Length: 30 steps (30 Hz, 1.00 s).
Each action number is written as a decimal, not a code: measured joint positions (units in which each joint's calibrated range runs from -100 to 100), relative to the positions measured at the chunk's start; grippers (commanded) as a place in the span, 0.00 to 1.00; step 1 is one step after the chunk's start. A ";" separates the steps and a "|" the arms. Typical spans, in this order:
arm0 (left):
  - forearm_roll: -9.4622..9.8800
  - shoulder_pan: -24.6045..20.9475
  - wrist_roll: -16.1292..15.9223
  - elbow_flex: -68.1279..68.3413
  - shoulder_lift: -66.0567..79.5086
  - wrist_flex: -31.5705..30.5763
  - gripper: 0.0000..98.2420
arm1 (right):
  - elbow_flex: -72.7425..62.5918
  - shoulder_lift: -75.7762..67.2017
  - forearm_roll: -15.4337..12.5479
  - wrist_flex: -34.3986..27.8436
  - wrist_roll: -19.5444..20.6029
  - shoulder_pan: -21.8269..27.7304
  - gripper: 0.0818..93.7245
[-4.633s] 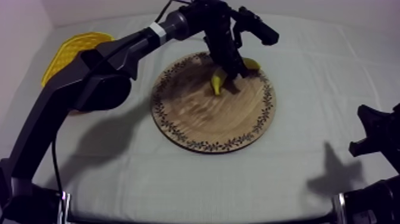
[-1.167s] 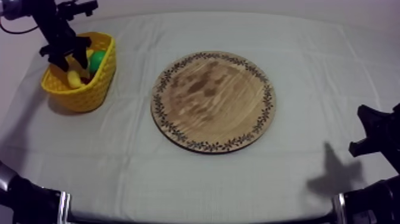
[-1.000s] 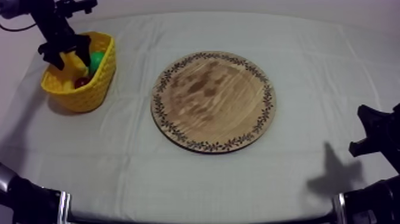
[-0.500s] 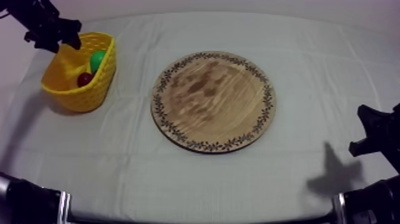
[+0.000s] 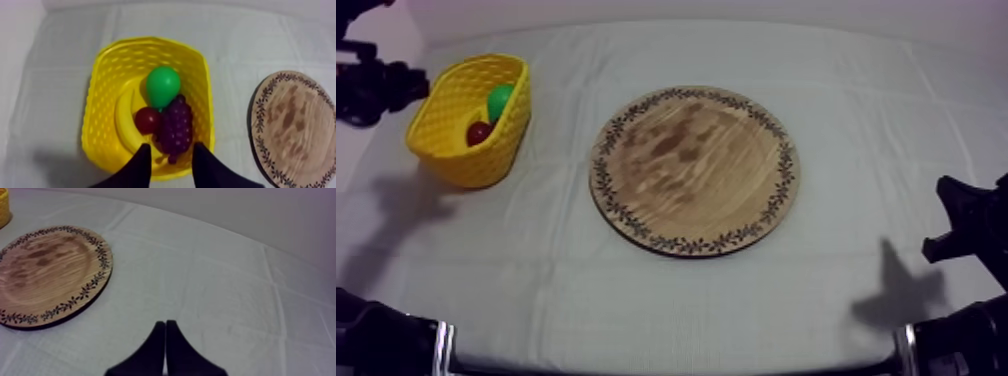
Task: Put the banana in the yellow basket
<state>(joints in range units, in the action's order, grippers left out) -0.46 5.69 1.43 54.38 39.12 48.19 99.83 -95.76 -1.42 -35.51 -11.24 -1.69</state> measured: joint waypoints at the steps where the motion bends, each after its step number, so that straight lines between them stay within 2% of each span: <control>1: 0.00 -0.05 0.08 2.75 2.91 -1.79 0.21 | 0.00 0.00 0.00 0.00 0.00 0.00 0.00; 4: -0.07 -0.46 0.27 10.38 10.92 -6.51 0.09 | 0.00 0.00 0.00 0.00 0.00 0.00 0.00; 8: 0.99 -0.55 1.65 20.43 22.55 -9.53 0.02 | 0.00 0.00 0.00 0.00 0.00 0.00 0.00; 11: 2.12 -0.45 3.41 27.59 30.69 -8.32 0.01 | 0.00 0.00 0.00 0.00 0.00 0.00 0.00; 14: 2.40 -0.74 3.89 33.10 37.97 -7.35 0.00 | 0.00 0.00 0.00 0.00 0.00 0.00 0.00; 21: 3.00 -1.73 0.61 41.73 51.71 -8.93 0.00 | 0.00 0.00 0.00 0.00 0.00 0.00 0.00; 24: 2.98 -2.31 0.59 43.25 56.03 -10.00 0.00 | 0.00 0.00 0.00 0.00 0.00 0.00 0.00; 30: 2.85 -2.97 5.24 44.96 60.59 -13.46 0.00 | 0.00 0.00 0.00 0.00 0.00 0.00 0.00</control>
<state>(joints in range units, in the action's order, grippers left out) 2.39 2.71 6.68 99.33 99.71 34.73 99.83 -95.76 -1.42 -35.51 -11.24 -1.69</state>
